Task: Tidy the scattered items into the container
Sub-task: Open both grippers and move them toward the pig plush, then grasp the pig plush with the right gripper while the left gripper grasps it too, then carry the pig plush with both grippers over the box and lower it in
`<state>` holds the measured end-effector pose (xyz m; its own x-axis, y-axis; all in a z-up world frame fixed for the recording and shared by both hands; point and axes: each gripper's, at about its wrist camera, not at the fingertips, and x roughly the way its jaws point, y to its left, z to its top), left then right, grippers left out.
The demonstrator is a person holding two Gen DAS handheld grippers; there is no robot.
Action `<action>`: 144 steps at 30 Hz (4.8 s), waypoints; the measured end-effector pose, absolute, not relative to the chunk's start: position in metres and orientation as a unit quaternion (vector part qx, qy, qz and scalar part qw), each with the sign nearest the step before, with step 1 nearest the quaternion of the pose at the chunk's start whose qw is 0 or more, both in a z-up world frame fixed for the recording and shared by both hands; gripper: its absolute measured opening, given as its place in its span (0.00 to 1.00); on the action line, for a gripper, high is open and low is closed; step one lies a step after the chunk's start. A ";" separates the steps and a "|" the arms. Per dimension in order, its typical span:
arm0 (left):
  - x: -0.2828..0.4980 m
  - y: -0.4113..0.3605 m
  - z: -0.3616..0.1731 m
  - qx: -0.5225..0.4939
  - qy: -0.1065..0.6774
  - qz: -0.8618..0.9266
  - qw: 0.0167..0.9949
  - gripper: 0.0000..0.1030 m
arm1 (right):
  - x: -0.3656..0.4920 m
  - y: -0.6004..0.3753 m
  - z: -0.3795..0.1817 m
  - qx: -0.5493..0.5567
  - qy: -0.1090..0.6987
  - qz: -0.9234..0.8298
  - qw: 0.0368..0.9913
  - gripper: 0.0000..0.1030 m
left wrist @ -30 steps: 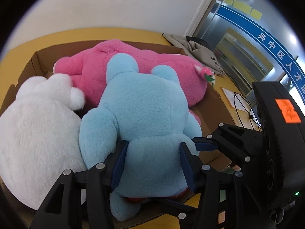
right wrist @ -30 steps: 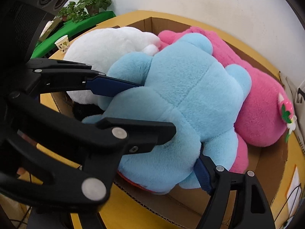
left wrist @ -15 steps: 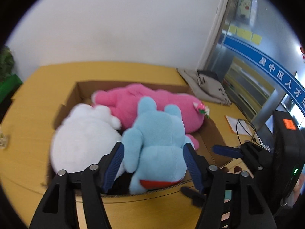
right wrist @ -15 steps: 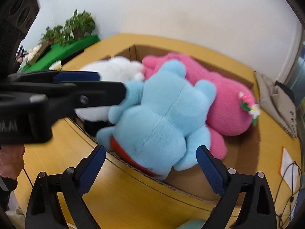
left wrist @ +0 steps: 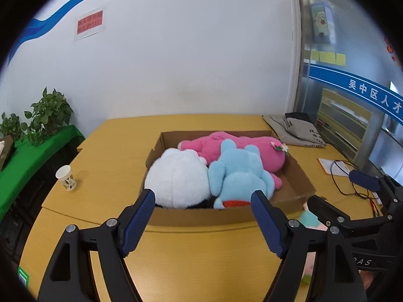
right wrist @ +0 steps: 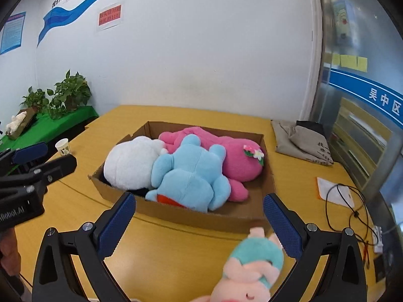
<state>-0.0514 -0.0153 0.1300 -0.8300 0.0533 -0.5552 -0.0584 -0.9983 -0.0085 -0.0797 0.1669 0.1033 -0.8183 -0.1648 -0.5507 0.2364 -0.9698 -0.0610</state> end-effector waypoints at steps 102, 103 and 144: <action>-0.127 0.086 0.020 -0.485 -0.108 0.792 0.353 0.55 | -0.053 0.244 -0.034 0.417 -0.065 -0.877 0.229 0.78; -0.128 0.084 0.029 -0.477 -0.106 0.798 0.351 0.55 | -0.054 0.243 -0.026 0.407 -0.063 -0.881 0.231 0.78; -0.316 0.182 0.024 -0.486 0.000 0.817 0.310 0.54 | -0.286 0.268 -0.024 0.391 -0.063 -0.891 0.220 0.76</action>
<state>-0.3163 0.1819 0.0244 -0.3343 0.5066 -0.7947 -0.5066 -0.8077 -0.3017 -0.2863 0.2680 -0.0235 -0.5971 -0.4411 -0.6700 0.3422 -0.8955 0.2845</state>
